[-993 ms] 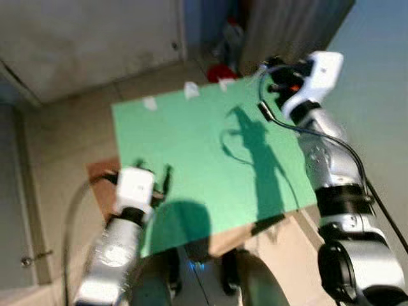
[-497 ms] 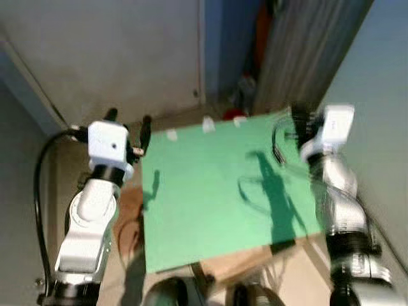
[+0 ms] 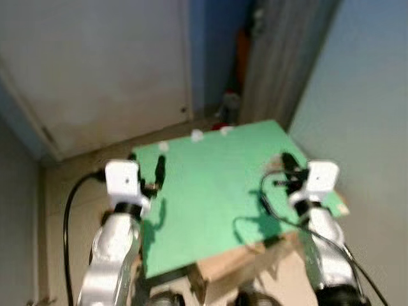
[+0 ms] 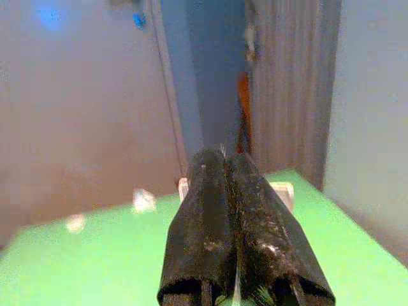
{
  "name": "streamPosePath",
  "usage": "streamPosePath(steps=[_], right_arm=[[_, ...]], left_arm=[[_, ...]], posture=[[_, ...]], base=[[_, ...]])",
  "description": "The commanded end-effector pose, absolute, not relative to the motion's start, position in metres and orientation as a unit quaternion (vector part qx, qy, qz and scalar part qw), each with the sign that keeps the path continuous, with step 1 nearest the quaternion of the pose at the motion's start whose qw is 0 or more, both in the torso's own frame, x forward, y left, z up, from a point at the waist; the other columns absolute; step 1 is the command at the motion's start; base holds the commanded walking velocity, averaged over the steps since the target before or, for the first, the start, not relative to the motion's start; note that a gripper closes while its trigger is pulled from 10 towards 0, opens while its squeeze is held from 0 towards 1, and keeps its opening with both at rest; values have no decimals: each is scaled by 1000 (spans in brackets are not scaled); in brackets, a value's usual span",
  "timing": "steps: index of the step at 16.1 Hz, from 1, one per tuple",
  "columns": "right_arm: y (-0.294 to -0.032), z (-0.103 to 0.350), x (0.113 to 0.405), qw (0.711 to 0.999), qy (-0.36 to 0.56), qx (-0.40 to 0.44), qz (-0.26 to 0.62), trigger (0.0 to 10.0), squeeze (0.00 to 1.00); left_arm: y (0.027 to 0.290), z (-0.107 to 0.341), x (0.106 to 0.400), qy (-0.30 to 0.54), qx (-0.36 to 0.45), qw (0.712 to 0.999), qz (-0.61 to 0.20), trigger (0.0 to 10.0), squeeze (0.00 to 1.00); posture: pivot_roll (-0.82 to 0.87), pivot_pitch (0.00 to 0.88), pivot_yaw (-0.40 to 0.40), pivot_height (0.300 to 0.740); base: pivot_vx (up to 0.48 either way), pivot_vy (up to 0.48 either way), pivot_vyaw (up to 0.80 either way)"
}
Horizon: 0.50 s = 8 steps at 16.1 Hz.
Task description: Hang keys on a hook
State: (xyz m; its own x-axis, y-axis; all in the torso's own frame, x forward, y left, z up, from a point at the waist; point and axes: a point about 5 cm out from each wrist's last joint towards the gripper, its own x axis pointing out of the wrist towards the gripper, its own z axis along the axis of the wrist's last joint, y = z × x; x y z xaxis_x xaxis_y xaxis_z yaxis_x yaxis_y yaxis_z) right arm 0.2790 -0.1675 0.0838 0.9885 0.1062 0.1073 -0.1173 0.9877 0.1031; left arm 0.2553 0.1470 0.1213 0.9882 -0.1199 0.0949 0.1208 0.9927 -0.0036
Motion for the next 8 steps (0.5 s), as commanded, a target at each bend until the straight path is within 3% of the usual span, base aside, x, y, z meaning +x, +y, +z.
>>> streamPosePath(steps=[1, 8], right_arm=[[-162, 94, 283, 994, -66, 57, 67, 0, 0], [-145, 92, 280, 993, -50, 72, 84, 0, 0]], left_arm=[[150, 125, 257, -55, 10, 996, -64, 10000, 0], [142, 127, 267, -52, 35, 992, -112, 10000, 0]], posture=[[-127, 17, 64, 736], [-157, 40, 103, 736]], base=[[0, 0, 0], [0, 0, 0]])
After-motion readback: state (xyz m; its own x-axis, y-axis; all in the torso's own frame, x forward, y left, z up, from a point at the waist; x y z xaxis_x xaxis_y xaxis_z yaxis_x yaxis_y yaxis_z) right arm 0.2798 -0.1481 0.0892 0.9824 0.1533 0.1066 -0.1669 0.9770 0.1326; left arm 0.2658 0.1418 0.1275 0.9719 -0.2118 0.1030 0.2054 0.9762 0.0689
